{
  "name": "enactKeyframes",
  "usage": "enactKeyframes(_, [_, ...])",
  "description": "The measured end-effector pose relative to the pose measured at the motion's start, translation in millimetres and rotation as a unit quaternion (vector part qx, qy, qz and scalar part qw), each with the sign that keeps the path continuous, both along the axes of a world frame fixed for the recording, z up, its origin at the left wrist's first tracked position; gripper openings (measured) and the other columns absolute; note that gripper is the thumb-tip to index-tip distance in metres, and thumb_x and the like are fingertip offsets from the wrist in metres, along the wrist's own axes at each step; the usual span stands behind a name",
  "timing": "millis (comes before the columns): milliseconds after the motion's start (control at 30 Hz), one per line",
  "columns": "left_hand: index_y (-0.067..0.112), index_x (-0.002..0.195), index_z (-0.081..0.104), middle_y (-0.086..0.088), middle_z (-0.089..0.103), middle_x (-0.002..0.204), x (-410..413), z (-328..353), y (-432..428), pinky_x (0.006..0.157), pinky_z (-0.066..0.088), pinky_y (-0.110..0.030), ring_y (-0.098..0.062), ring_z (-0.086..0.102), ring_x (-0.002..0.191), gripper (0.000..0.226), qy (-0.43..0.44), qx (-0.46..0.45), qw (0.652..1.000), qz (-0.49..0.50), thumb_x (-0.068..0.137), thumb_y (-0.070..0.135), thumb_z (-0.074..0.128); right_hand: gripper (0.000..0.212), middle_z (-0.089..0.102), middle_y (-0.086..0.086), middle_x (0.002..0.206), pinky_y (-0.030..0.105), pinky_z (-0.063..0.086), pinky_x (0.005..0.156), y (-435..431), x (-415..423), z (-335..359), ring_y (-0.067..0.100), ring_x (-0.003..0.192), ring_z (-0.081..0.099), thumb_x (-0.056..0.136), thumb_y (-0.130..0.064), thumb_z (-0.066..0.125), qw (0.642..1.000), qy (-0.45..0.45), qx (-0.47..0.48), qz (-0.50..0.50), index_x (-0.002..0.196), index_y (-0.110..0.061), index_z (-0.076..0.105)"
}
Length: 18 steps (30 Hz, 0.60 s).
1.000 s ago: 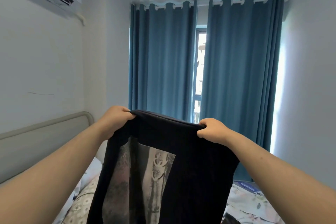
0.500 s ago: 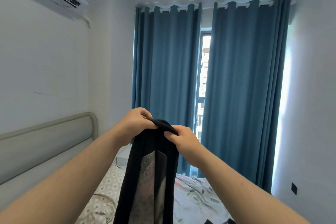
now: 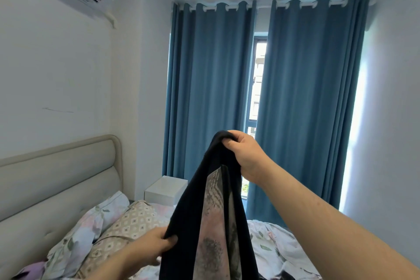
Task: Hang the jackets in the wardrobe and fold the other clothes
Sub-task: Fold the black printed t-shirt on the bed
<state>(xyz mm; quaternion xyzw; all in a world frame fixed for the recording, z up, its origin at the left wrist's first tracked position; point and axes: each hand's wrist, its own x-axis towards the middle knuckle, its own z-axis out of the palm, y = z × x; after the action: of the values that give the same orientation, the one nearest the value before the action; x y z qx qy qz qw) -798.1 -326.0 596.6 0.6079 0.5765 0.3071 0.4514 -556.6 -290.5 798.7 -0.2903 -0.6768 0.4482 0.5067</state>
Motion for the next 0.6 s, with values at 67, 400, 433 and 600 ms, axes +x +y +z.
enactKeyframes(67, [0.021, 0.117, 0.065, -0.003, 0.077, 0.089, -4, 2, 5, 0.062, 0.055, -0.035, -0.022, 0.071, 0.081, 0.022, -0.117, 0.031, 0.987, 0.106, 0.104, 0.023, 0.047, 0.027, 0.075, 0.008, 0.088, 0.038, 0.059, 0.082, 7, 12, -2, 0.023, 0.082, 0.071, 0.100, -0.010, 0.053, 1.000, -0.016, 0.016, -0.019, 0.088, -0.021, 0.075])
enactKeyframes(400, [0.013, 0.094, 0.062, -0.011, 0.063, 0.088, -30, 204, 12, 0.058, 0.054, -0.022, -0.022, 0.059, 0.082, 0.023, -0.292, 0.340, 0.852, 0.271, 0.100, 0.001, 0.042, 0.012, 0.065, -0.007, 0.075, 0.027, 0.048, 0.066, 26, 48, -48, 0.010, 0.073, 0.062, 0.091, -0.022, 0.062, 0.861, -0.464, 0.168, -0.124, 0.081, -0.021, 0.068])
enactKeyframes(433, [0.011, 0.096, 0.062, -0.014, 0.063, 0.090, -18, 218, 12, 0.064, 0.056, -0.028, -0.025, 0.060, 0.086, 0.022, -0.286, 0.342, 0.856, 0.261, 0.099, 0.002, 0.042, 0.012, 0.065, -0.005, 0.075, 0.027, 0.048, 0.065, 24, 44, -53, 0.012, 0.074, 0.063, 0.090, -0.020, 0.060, 0.852, -0.486, 0.161, -0.112, 0.080, -0.020, 0.066])
enactKeyframes(600, [0.002, 0.109, 0.061, -0.029, 0.064, 0.105, 50, 253, 3, 0.089, 0.053, -0.055, -0.032, 0.060, 0.091, 0.025, -0.244, 0.340, 0.889, 0.184, 0.095, -0.001, 0.041, 0.017, 0.072, -0.006, 0.090, 0.021, 0.053, 0.075, -1, 15, -55, 0.003, 0.079, 0.066, 0.086, -0.023, 0.064, 0.947, -0.309, 0.089, -0.006, 0.101, -0.023, 0.072])
